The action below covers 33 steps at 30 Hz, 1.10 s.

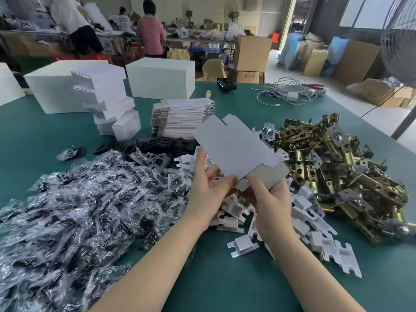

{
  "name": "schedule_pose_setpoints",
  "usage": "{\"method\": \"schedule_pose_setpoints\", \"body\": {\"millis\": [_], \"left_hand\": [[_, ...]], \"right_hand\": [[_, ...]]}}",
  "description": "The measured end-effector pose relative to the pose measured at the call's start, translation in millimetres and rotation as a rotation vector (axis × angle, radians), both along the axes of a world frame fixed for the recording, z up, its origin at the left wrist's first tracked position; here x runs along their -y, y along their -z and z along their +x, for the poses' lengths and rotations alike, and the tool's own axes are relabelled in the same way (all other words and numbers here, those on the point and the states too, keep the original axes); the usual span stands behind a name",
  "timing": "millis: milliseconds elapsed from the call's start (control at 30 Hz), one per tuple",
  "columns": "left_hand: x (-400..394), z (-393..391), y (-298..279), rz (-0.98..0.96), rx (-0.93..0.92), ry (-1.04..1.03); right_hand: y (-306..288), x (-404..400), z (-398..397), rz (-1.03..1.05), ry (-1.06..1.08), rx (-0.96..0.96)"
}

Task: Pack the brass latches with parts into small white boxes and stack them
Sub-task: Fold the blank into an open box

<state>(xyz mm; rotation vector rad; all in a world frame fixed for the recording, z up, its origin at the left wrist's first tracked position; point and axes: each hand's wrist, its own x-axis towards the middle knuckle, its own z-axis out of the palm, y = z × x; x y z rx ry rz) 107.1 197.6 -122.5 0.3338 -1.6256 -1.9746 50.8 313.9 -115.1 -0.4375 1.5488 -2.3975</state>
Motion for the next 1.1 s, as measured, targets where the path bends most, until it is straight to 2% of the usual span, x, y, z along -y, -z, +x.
{"method": "schedule_pose_setpoints", "body": {"millis": [100, 300, 533, 700, 900, 1100], "left_hand": [[1, 0, -1, -0.013, 0.006, -0.021], [2, 2, -5, -0.065, 0.038, -0.013], [9, 5, -4, -0.146, 0.103, 0.018], [-2, 8, -5, -0.222, 0.093, -0.05], [-9, 4, -5, -0.282, 0.111, -0.115], [1, 6, -7, -0.229, 0.178, -0.161]], "right_hand": [[-2, -4, -7, -0.049, 0.063, 0.063], [1, -7, -16, 0.079, 0.116, 0.069], [7, -12, -18, 0.507, 0.203, -0.38], [13, -9, -10, 0.722, 0.262, -0.604], [9, -1, -2, 0.884, 0.263, -0.759], [-3, 10, -4, 0.993, 0.128, -0.881]]}}
